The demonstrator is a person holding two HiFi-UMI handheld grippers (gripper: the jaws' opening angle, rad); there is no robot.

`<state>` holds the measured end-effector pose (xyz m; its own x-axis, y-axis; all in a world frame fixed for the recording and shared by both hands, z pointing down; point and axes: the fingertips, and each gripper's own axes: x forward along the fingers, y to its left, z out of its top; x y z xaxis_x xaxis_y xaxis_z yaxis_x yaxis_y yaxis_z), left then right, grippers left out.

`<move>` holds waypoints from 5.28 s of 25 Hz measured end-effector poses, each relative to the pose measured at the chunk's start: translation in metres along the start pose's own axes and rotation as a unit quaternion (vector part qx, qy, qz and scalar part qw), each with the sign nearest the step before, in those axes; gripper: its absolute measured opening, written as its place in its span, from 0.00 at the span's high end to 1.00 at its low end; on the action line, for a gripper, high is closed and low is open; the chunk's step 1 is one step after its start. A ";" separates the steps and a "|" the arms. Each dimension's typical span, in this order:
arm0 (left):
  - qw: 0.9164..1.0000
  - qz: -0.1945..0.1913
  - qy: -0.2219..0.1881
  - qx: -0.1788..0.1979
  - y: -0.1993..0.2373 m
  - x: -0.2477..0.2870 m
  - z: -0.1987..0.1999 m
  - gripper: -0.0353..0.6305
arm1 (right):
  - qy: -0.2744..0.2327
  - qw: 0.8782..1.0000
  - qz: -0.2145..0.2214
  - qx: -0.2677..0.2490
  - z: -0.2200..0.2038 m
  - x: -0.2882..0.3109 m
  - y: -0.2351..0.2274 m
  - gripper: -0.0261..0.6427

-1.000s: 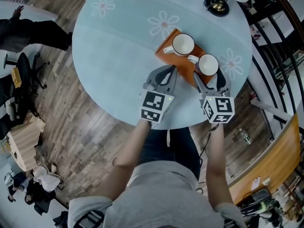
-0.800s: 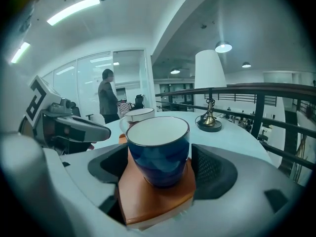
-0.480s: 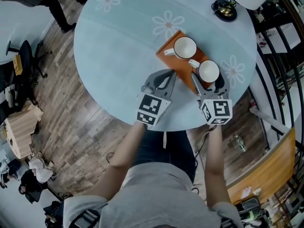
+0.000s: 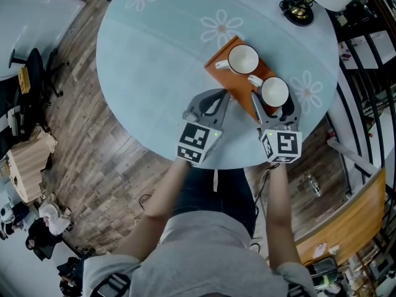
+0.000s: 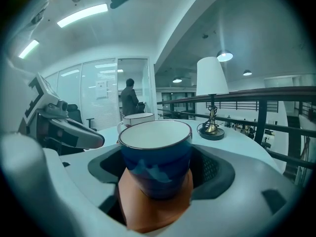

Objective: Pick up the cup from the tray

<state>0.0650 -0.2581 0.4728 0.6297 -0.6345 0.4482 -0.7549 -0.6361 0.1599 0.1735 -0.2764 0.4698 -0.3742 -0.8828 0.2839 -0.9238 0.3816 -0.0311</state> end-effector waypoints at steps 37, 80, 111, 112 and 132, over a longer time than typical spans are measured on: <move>0.997 0.053 -0.047 -0.021 0.034 -0.076 -0.004 0.94 | -0.021 0.996 0.078 0.044 0.020 -0.068 0.123 0.44; 0.998 0.057 -0.016 0.001 0.048 -0.092 -0.045 0.94 | 0.078 0.992 0.094 -0.041 -0.104 -0.048 0.172 0.45; 0.998 -0.012 -0.061 0.021 0.052 -0.051 0.043 0.75 | -0.071 0.997 -0.006 0.044 0.030 -0.084 0.088 0.45; 0.998 -0.021 -0.056 0.026 0.052 -0.047 0.044 0.73 | -0.071 0.996 -0.006 0.045 0.033 -0.083 0.084 0.45; 0.978 -0.156 0.041 0.134 0.048 0.039 0.036 0.62 | 0.033 0.985 0.160 -0.053 0.040 0.045 0.035 0.45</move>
<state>0.0595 -0.3289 0.4664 0.7967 -0.3602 0.4853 -0.4456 -0.8926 0.0690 0.1209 -0.3133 0.4433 -0.6362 -0.6942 0.3367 -0.7442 0.6673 -0.0303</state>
